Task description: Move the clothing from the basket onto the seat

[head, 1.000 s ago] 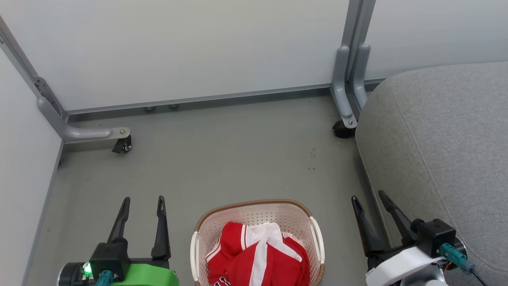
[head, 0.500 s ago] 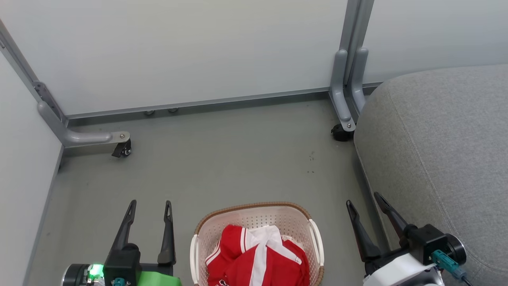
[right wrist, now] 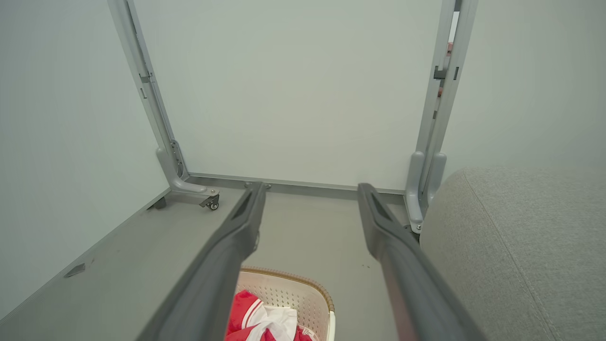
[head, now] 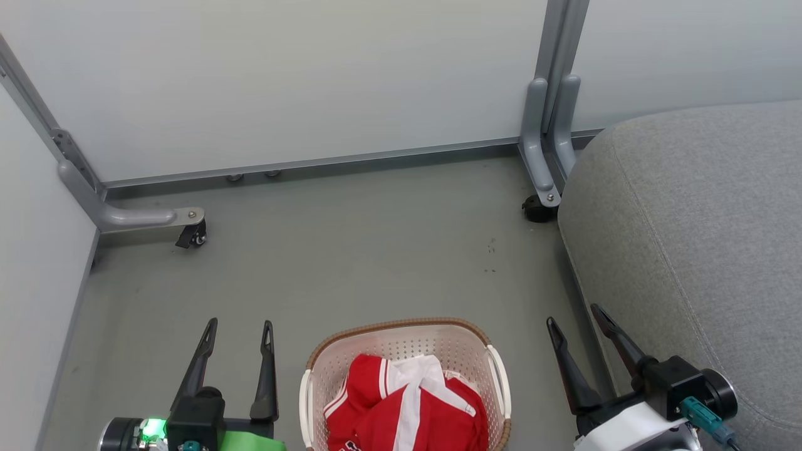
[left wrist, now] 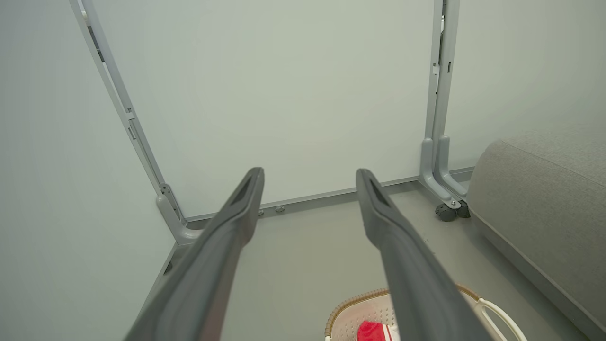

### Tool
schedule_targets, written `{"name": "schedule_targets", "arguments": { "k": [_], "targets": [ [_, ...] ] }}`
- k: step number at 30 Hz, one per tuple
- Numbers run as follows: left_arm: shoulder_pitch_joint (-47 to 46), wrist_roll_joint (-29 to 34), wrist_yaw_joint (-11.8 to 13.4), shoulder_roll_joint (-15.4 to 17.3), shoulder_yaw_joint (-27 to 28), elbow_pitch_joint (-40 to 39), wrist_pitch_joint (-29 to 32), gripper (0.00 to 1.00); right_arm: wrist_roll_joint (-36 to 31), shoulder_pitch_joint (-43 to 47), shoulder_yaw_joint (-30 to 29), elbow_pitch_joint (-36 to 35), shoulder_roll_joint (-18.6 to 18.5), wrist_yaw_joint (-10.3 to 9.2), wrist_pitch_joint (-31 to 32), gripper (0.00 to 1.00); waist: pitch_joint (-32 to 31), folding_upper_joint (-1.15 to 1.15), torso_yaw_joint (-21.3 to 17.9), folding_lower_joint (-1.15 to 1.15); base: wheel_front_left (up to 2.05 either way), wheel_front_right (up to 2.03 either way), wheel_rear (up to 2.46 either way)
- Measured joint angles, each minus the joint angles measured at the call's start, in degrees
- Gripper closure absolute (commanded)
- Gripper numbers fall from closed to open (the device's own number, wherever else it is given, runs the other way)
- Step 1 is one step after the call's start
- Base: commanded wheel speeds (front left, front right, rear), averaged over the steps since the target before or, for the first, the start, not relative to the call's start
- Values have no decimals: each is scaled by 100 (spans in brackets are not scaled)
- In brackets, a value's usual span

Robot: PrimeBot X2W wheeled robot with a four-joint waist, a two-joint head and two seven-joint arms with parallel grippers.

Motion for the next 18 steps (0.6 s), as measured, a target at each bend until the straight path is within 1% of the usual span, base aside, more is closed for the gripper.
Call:
{"name": "schedule_targets", "arguments": {
  "k": [18],
  "targets": [
    [0, 42, -97, -53, 89, 86, 0, 0, 12, 0, -35, 3, 27, 0, 0, 0, 77, 0, 5, 0, 0, 0, 0]
  ]
}}
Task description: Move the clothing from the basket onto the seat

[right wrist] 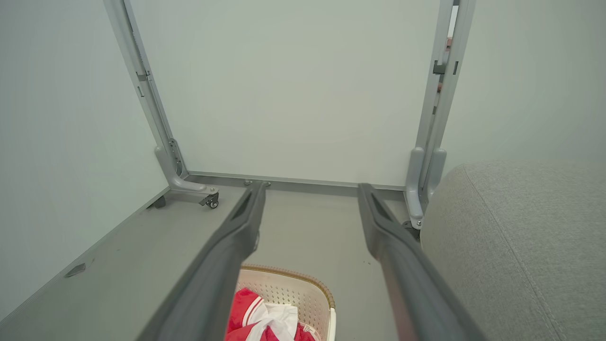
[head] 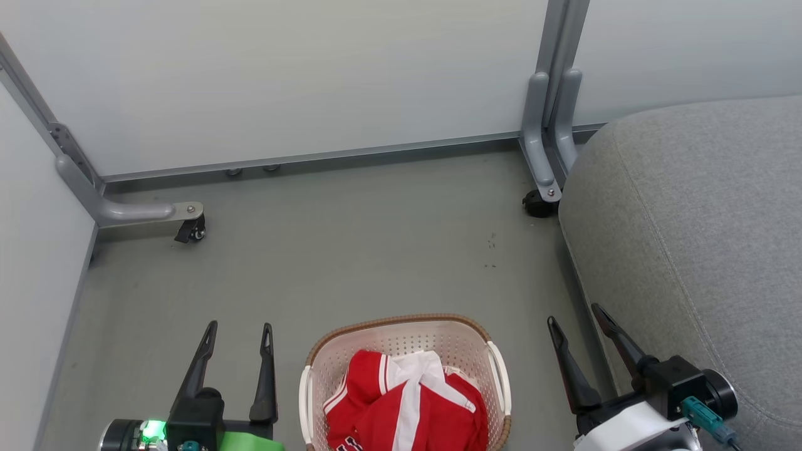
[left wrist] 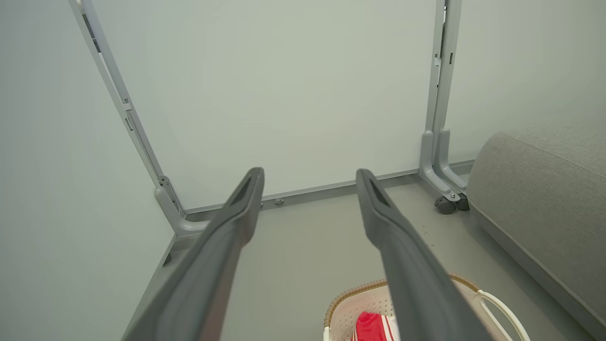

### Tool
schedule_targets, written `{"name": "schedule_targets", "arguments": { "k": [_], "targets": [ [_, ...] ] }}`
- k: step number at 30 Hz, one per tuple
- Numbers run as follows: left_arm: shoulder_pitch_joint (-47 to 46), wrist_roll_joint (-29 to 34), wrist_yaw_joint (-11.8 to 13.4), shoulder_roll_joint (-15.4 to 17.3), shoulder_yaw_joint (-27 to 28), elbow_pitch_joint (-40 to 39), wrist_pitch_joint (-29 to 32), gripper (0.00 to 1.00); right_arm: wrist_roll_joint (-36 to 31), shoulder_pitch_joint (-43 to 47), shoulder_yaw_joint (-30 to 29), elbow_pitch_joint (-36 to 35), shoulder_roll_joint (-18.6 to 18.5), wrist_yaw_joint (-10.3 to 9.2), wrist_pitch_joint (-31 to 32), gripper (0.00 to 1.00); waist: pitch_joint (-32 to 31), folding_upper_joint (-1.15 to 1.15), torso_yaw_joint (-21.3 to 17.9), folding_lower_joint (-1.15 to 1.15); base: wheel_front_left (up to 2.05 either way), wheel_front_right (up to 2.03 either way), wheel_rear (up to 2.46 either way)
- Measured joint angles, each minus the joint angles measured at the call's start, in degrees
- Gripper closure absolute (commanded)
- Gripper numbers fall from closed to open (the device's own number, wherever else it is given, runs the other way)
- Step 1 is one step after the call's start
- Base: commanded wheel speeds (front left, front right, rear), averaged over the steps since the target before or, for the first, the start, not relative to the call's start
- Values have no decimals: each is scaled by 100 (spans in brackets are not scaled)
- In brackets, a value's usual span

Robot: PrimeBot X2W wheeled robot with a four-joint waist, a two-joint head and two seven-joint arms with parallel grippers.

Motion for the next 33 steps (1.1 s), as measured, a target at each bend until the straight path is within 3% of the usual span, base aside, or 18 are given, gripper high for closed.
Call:
{"name": "schedule_targets", "arguments": {
  "k": [15, 23, 33],
  "targets": [
    [-167, 38, -113, -35, -144, 167, 0, 0, -5, -147, -42, -102, -10, 0, -1, 0, 432, 0, -5, 0, 0, 0, 0],
    [-1030, 181, -363, 8, -480, 483, -1, 0, -7, -729, -194, -288, -71, 0, -8, 0, 1213, 0, 1, 0, 0, 0, 0],
    [-2335, 269, -714, 196, -1308, 1569, -1, 0, -7, -1252, -437, -489, -267, 1, -8, 0, 2342, 0, 68, 1, 0, 0, 0]
  ]
}}
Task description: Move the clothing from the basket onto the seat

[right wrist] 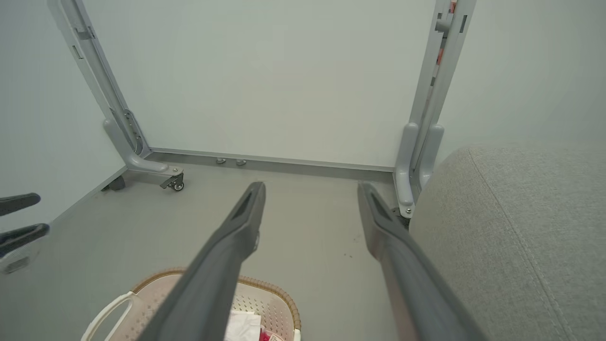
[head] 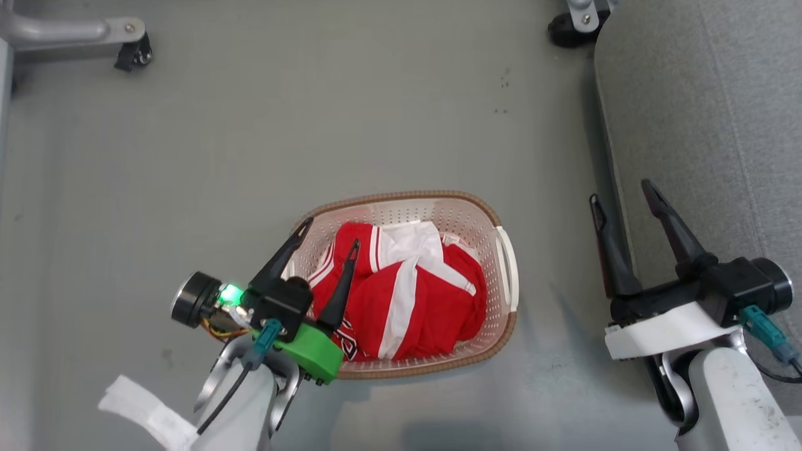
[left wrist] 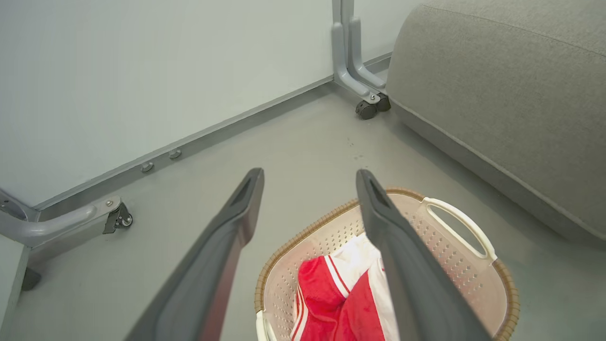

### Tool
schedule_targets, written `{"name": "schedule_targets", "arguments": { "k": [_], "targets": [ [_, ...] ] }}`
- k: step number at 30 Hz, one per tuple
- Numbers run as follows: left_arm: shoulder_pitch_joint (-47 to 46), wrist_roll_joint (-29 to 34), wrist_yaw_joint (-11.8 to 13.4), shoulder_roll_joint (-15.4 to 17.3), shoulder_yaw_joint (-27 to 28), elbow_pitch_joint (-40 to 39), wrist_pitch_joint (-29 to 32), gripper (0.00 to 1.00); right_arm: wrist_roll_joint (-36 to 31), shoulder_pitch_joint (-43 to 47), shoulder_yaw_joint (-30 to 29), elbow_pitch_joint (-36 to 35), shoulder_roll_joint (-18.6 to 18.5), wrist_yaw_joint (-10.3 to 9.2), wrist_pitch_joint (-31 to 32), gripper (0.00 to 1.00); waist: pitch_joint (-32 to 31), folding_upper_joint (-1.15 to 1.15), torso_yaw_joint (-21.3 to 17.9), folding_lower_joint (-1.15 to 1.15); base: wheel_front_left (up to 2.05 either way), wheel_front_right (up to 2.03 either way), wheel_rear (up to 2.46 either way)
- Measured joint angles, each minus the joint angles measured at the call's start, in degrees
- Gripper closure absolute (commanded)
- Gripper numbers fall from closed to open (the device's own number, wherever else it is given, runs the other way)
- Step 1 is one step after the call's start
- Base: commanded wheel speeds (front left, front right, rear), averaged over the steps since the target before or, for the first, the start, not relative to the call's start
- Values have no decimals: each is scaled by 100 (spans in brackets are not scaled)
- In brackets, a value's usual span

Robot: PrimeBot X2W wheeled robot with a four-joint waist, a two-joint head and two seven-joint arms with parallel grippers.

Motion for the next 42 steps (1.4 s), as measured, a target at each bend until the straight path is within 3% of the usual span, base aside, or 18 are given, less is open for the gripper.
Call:
{"name": "schedule_targets", "arguments": {
  "k": [12, 31, 42],
  "targets": [
    [-1805, -46, -118, 159, -1345, 1199, 1, 0, -2, -655, -52, -258, -93, 0, -1, 0, 1394, 0, 10, 1, 0, 0, 0],
    [-3868, -1174, -123, 243, -3732, 2952, 1, 0, 11, -1344, -63, -617, -136, 0, 0, 0, 3268, 0, -275, 0, 0, 0, 0],
    [-4379, -1692, -125, 367, -3979, 3745, 1, 0, 119, -1527, 36, -722, 22, 0, 0, 0, 3900, 0, -541, 0, 0, 0, 0]
  ]
}}
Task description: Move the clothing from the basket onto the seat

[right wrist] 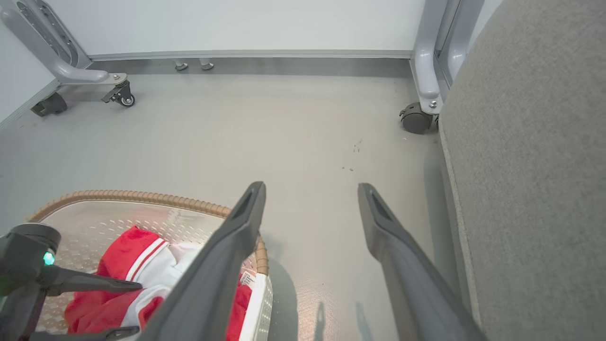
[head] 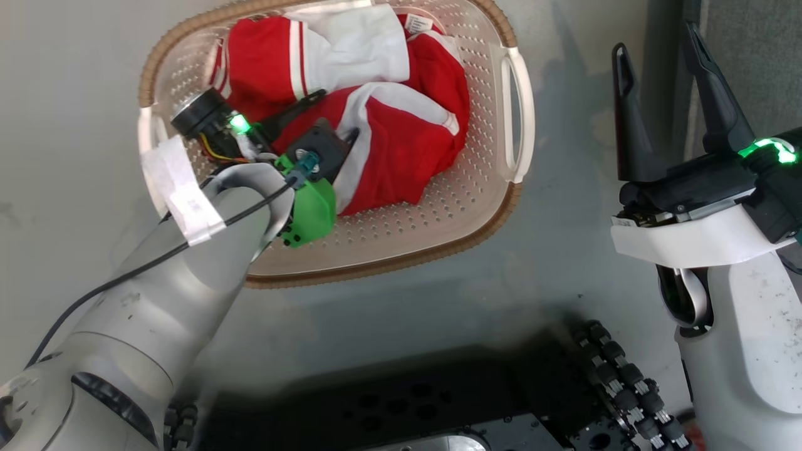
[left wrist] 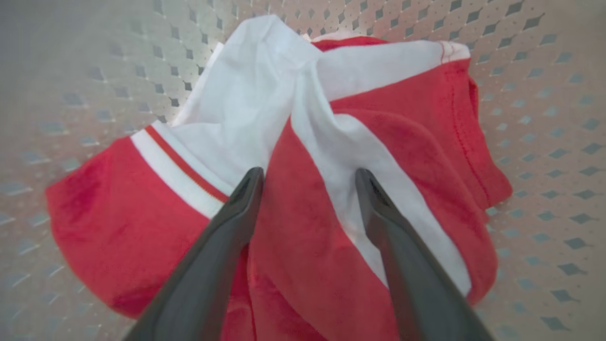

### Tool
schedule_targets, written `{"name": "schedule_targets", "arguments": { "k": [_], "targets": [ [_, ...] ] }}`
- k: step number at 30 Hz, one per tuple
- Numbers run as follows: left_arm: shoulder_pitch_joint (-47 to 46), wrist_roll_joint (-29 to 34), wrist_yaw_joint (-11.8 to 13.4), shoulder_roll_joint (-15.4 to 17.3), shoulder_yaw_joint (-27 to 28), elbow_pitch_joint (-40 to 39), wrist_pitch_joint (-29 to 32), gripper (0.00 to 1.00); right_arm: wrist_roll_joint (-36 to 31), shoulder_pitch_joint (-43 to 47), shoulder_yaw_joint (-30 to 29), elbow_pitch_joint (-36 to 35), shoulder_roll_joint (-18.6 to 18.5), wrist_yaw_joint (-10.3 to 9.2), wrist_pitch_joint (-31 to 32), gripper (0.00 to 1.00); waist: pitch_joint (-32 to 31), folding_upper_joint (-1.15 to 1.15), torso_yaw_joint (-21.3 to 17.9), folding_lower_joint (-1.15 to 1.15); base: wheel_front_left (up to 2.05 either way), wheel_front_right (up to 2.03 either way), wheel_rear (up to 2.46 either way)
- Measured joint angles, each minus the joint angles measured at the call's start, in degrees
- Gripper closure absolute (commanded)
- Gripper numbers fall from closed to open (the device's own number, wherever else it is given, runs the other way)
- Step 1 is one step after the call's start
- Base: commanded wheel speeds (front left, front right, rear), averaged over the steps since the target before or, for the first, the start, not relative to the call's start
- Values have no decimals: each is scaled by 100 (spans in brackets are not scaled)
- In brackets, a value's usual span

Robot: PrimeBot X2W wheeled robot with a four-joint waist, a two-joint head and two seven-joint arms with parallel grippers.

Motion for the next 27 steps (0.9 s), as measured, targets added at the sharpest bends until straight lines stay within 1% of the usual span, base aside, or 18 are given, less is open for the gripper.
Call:
{"name": "schedule_targets", "arguments": {
  "k": [5, 9, 14, 15, 16, 17, 18, 27],
  "targets": [
    [-127, -261, 0, -9, -221, 369, -1, 0, 40, -26, 12, -49, 38, 0, 0, 0, 164, 0, -129, 0, 0, 0, 0],
    [-147, -515, 0, -57, -533, 724, -1, 0, 49, -70, 42, -60, 64, 0, 0, 0, 248, 0, -228, 0, 0, 0, 0],
    [-263, -767, 0, -89, -851, 888, -1, 0, 49, -110, 70, -93, 101, 0, 0, 0, 322, 0, -299, 0, 0, 0, 0],
    [-263, -803, 0, -98, -907, 900, -1, 10, 49, -116, 70, -96, 103, 0, 0, 0, 327, 0, -303, 0, 0, 0, 0],
    [-265, -837, 0, -113, -964, 918, -1, 51, 48, -116, 69, -99, 105, 0, 0, 0, 330, 0, -302, 0, 0, 0, 0],
    [-279, -855, 0, -120, -1011, 938, -1, 71, 48, -116, 69, -103, 110, 0, 0, 0, 331, 0, -299, 0, 0, 0, 0],
    [-302, -856, 0, -119, -1045, 938, -1, 100, 47, -116, 68, -105, 111, 0, 0, 0, 333, 0, -296, 0, 0, 0, 0],
    [-337, -1025, 0, -114, -1193, 702, 0, 100, 67, -148, 92, -30, 114, 0, -1, 0, 179, 0, -199, 0, 0, 0, 0]
  ]
}}
